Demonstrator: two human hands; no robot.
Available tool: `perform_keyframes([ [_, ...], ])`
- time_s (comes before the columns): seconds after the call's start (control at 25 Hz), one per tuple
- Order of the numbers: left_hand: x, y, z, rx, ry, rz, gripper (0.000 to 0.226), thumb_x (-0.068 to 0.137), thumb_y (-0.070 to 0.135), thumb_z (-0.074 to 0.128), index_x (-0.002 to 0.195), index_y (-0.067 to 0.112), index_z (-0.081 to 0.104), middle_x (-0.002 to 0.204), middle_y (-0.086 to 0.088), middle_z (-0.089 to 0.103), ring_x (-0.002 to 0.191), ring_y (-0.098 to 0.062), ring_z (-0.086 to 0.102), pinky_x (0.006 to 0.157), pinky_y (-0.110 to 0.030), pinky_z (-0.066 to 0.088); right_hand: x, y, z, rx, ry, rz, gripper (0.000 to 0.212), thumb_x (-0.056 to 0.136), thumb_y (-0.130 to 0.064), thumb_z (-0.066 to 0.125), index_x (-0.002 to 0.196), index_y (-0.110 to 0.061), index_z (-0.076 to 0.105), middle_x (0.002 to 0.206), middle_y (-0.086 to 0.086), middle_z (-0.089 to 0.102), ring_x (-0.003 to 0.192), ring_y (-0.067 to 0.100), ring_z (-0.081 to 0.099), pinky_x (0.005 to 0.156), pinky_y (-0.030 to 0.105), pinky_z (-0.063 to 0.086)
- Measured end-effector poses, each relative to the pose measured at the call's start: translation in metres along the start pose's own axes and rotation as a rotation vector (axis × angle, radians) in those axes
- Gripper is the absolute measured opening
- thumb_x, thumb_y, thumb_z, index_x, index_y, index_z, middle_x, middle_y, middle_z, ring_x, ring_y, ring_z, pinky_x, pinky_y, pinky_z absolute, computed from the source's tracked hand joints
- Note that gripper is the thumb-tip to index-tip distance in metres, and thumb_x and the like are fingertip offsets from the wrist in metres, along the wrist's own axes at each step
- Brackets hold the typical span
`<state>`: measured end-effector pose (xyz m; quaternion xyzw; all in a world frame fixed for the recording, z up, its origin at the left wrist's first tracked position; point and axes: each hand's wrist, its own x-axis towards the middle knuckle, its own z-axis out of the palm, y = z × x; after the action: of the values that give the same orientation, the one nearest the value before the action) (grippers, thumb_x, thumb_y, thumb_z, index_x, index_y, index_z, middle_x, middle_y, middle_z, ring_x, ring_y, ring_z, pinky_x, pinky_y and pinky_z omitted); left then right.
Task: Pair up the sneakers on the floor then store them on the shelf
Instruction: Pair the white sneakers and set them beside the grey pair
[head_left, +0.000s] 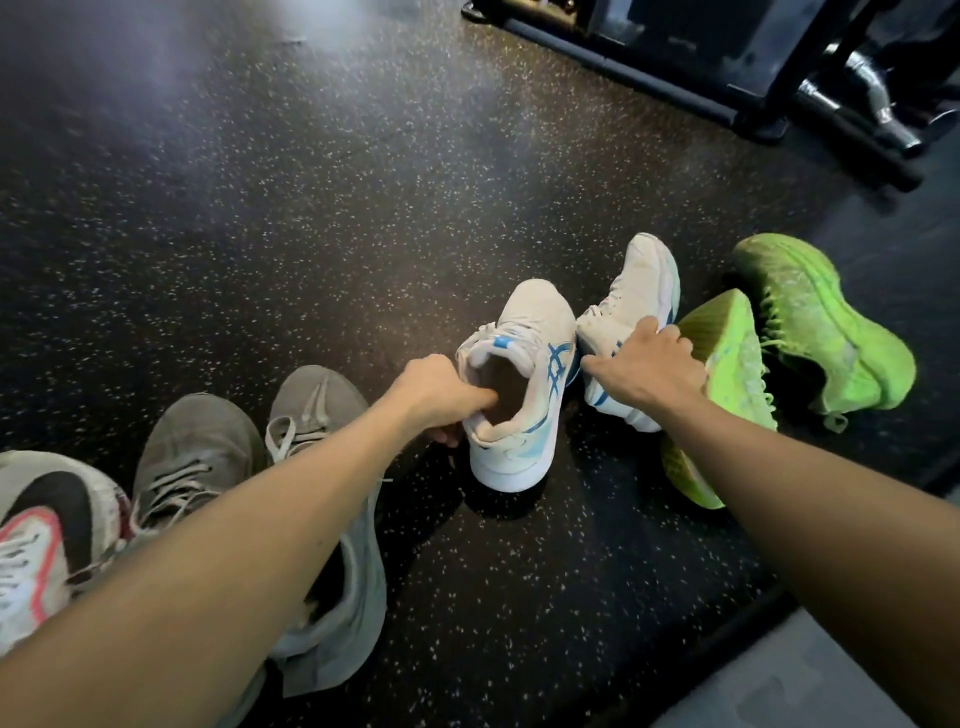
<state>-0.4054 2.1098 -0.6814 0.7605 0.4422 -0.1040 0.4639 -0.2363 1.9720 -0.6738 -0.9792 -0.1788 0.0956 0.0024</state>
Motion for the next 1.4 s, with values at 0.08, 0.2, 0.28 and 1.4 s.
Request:
perform_keyframes([
  [0.08, 0.001, 0.003, 0.007, -0.085, -0.021, 0.002, 0.020, 0.081, 0.023, 0.063, 0.091, 0.006, 0.068, 0.083, -0.013, 0.073, 0.060, -0.029, 0.073, 0.060, -0.039, 0.062, 0.004, -0.001, 0.004, -0.061, 0.037, -0.011, 0.087, 0.076, -0.068, 0.058, 0.133, -0.007, 0.036, 0.134, 0.018, 0.045, 0.122, 0.035, 0.046, 0.094, 0.045, 0.042],
  [0.2, 0.003, 0.000, 0.014, -0.077, 0.018, 0.052, 0.026, 0.077, 0.028, 0.059, 0.090, 0.008, 0.069, 0.084, -0.014, 0.073, 0.064, -0.033, 0.073, 0.066, -0.043, 0.062, 0.009, -0.003, 0.006, -0.104, 0.060, -0.054, 0.073, 0.082, -0.060, 0.058, 0.129, -0.006, 0.040, 0.130, 0.018, 0.050, 0.117, 0.036, 0.052, 0.090, 0.042, 0.044],
  [0.28, 0.001, -0.001, 0.016, 0.022, 0.092, 0.077, 0.024, 0.079, 0.031, 0.057, 0.084, 0.010, 0.067, 0.076, -0.009, 0.071, 0.061, -0.028, 0.071, 0.067, -0.033, 0.059, 0.009, -0.005, 0.004, -0.103, 0.059, -0.106, 0.058, 0.088, -0.051, 0.054, 0.124, -0.007, 0.043, 0.126, 0.018, 0.054, 0.113, 0.036, 0.055, 0.086, 0.039, 0.045],
  [1.4, -0.080, 0.057, -0.068, -0.078, 0.272, 0.310, 0.030, 0.097, 0.039, 0.048, 0.106, 0.012, 0.058, 0.086, -0.009, 0.071, 0.067, -0.024, 0.067, 0.071, -0.041, 0.060, -0.068, 0.012, -0.122, 0.408, 0.290, -0.287, 0.021, 0.095, -0.032, 0.041, 0.092, -0.012, 0.045, 0.087, 0.013, 0.051, 0.074, 0.033, 0.049, 0.067, 0.038, 0.035],
])
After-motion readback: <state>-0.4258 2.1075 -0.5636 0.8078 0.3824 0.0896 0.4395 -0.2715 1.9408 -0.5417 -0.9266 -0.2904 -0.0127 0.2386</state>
